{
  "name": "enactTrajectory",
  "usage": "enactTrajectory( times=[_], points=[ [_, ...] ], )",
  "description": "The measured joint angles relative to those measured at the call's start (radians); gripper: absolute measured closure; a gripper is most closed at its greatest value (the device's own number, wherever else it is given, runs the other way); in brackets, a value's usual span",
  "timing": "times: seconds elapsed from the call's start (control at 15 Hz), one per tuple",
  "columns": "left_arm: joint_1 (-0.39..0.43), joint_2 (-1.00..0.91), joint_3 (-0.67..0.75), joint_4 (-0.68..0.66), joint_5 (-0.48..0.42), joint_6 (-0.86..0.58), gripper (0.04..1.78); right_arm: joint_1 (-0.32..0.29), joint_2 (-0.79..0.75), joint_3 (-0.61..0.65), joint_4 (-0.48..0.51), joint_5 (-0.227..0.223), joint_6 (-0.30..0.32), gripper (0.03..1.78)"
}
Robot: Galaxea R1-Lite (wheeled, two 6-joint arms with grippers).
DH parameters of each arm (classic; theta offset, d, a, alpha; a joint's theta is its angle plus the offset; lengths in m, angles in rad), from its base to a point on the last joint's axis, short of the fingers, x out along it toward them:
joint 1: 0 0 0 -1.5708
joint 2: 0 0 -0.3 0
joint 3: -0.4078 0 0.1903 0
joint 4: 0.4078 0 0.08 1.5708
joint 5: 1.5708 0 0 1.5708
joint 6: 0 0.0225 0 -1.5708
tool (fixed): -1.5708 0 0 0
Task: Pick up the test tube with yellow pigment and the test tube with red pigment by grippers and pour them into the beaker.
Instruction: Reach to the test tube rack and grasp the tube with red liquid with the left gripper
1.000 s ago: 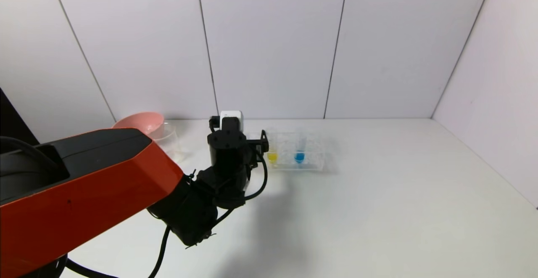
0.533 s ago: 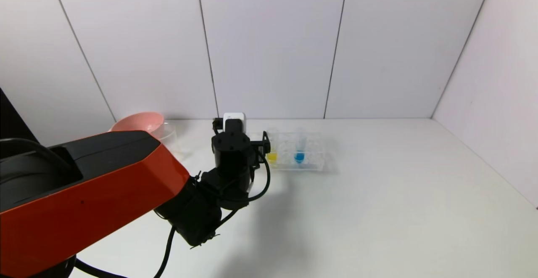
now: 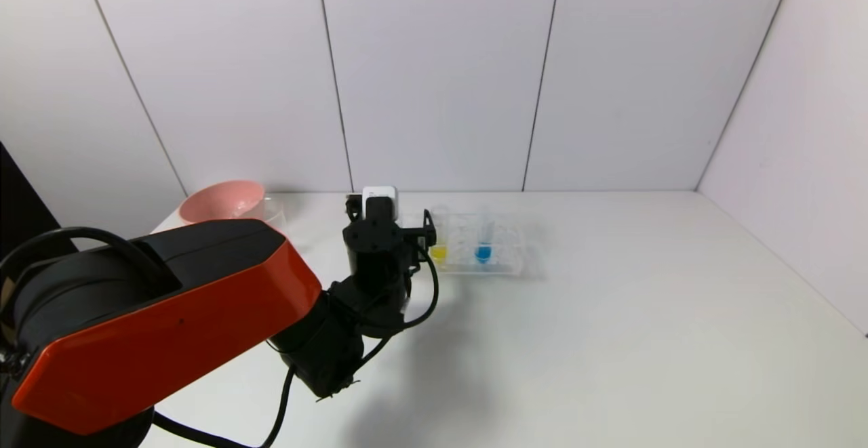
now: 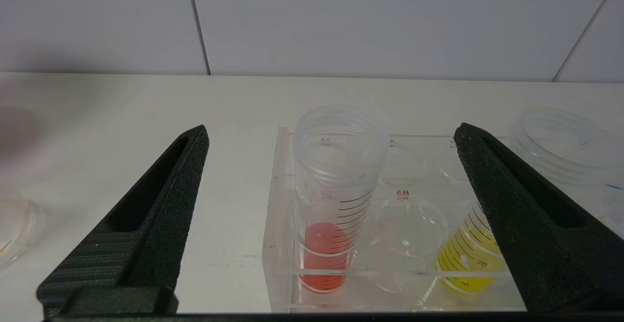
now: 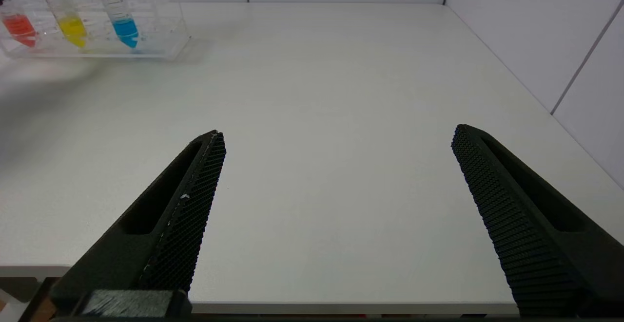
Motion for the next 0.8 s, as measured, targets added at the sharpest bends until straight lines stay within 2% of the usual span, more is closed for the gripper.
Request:
enactTrajectory(
  times=[0.8],
  points=[
    [0.009, 0.023, 0.0, -0.026, -0.002, 0.022, 0.06, 0.0, 0.0, 0.0, 0.0, 0.0, 0.0, 0.11]
  ],
)
